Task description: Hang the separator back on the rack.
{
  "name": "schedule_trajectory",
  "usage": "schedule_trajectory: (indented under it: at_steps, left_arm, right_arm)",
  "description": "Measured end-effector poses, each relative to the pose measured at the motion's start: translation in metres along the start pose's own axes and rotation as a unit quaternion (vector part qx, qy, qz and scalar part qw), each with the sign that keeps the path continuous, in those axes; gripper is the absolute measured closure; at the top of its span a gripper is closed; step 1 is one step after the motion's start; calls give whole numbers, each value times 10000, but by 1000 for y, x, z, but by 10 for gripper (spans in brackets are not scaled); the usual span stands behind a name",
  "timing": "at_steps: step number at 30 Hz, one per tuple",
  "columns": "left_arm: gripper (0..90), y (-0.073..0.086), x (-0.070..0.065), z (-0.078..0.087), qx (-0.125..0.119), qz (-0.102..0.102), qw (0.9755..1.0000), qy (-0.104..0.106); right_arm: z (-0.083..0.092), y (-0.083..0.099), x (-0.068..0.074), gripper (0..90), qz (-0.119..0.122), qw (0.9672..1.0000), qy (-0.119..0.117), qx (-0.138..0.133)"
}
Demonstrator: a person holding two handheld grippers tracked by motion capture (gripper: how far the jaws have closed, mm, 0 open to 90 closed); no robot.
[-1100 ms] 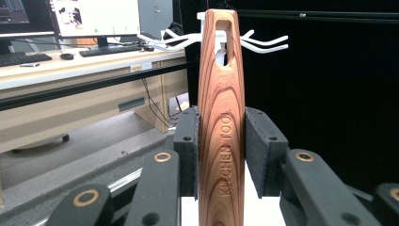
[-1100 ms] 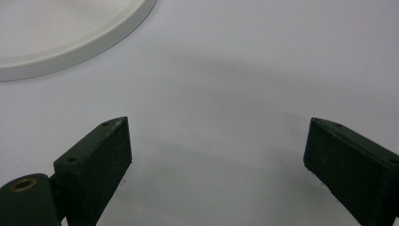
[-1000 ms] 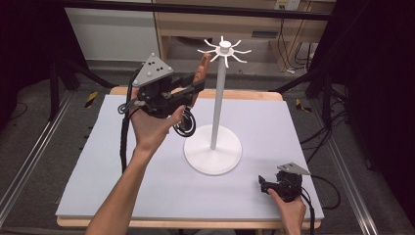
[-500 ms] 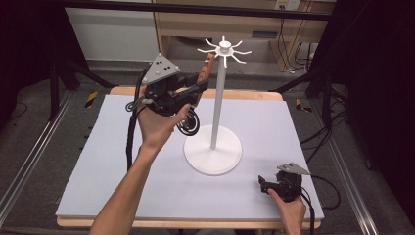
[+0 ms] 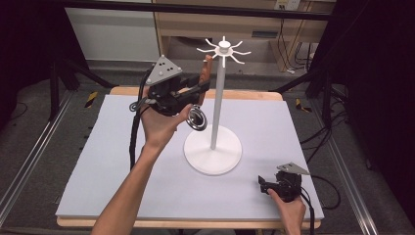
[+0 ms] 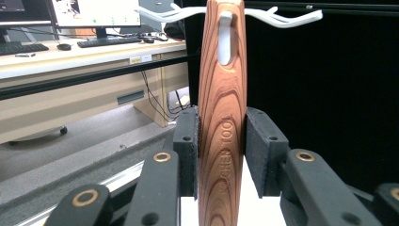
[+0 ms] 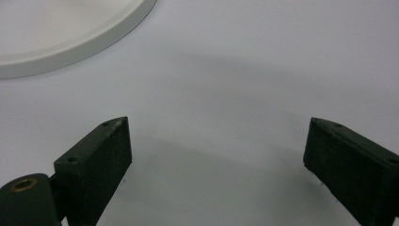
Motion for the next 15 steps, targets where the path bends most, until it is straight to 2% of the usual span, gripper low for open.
schedule_trajectory:
  at_steps: [6,15]
  left_arm:
    - [672,1,-1,-2,-21,-72,10000,-44]
    - [661,2,1,-4,-58,-53,9999,-65]
  right_arm:
    - [0,0,0,87,8,10000,-11,8]
    - [0,0,1,88,12,10000,-21,14]
Point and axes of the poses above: each handheld gripper's, and its own axes: z roughly backward along the jaws, y roughly out of its underside, x roughly to its left, the point moved 5 cm from there along -z, roughly forward along the jaws, and after that the axes turned 4 degrees about -z, right-handed, at the moved point
